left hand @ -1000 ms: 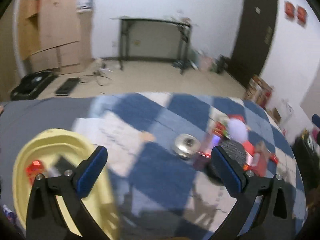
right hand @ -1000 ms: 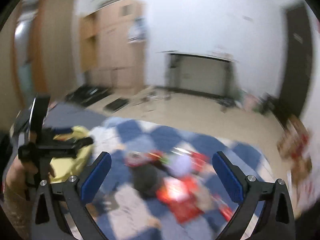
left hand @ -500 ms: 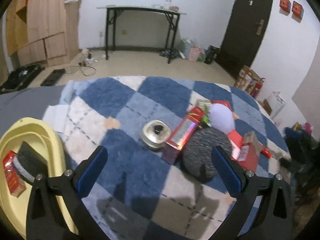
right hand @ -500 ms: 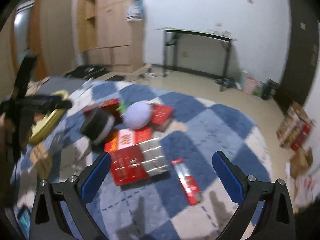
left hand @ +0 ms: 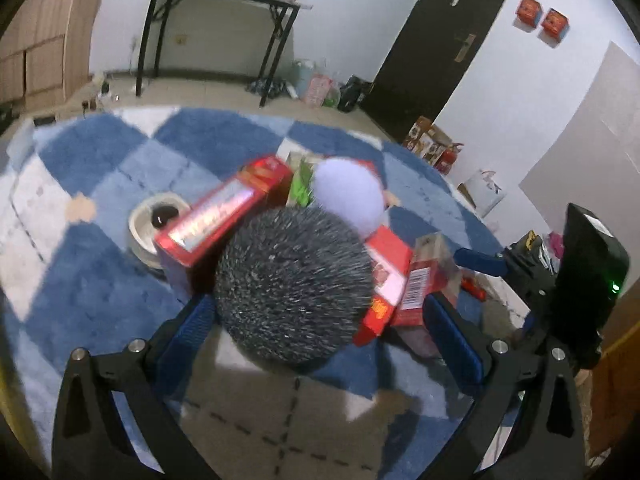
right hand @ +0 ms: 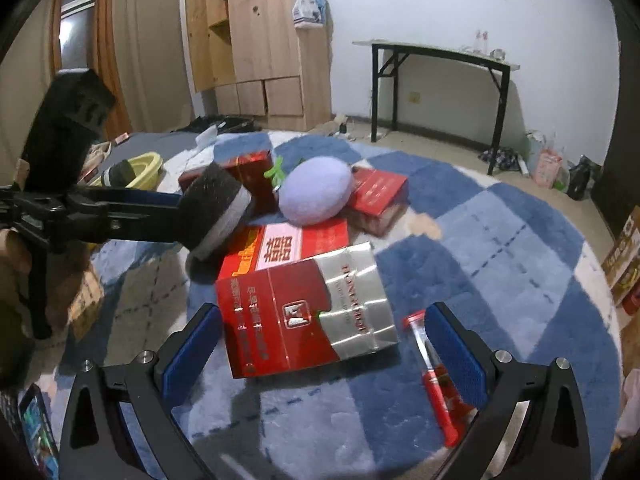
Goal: Organize rigid objects
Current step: 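Grasp the grey foam ball with the left gripper while the right grasps the red-and-silver Hongqi box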
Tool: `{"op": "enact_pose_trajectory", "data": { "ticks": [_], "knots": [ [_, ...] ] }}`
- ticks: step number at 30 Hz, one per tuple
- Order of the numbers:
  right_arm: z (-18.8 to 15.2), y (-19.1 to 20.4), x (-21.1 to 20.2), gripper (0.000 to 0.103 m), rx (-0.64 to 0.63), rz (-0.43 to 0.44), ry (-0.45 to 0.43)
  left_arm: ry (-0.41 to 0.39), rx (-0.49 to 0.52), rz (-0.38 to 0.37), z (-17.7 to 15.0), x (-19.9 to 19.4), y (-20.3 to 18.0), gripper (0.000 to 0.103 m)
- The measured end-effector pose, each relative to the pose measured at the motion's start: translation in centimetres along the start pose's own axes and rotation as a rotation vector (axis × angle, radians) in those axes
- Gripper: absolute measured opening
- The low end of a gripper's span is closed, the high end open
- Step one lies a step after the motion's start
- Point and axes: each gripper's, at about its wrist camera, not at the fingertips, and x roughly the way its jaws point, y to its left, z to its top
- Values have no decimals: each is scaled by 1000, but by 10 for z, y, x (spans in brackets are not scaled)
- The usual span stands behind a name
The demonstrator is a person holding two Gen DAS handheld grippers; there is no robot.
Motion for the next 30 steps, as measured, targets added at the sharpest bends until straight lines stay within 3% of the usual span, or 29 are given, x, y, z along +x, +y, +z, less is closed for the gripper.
{"op": "enact_pose_trajectory", "data": {
  "ticks": [2,9,10,11,12,13,18,23,25,27,30],
  "knots": [
    [3,2,4,103,-7,-4,14,17,-3,22,1,5,1,103],
    [8,16,20,103,-81,-24,67,-44,-27,15,1,7,8,102],
    [8,17,22,103,-89,-28,74,-48,-24,17,0,7,8,97],
    [8,17,24,102,-91,-30,82,-50,-15,24,0,7,7,79],
    [8,16,25,99,-83,-34,94,-50,-3,36,1,7,7,68],
    [8,14,27,92,-77,-37,101,-54,-4,39,1,5,9,69],
    [10,11,16,91,-76,2,67,-101,18,64,7,-13,10,69],
    [15,12,-11,91,-87,-21,-16,-182,74,181,18,-52,9,69],
    [19,5,-24,91,-36,-36,-76,-212,107,262,21,-67,13,69],
    [22,-9,-37,91,52,-77,-139,-230,80,324,25,-79,25,69],
    [21,-36,-47,91,223,-147,-153,-262,18,325,28,-95,43,69]
  ]
}}
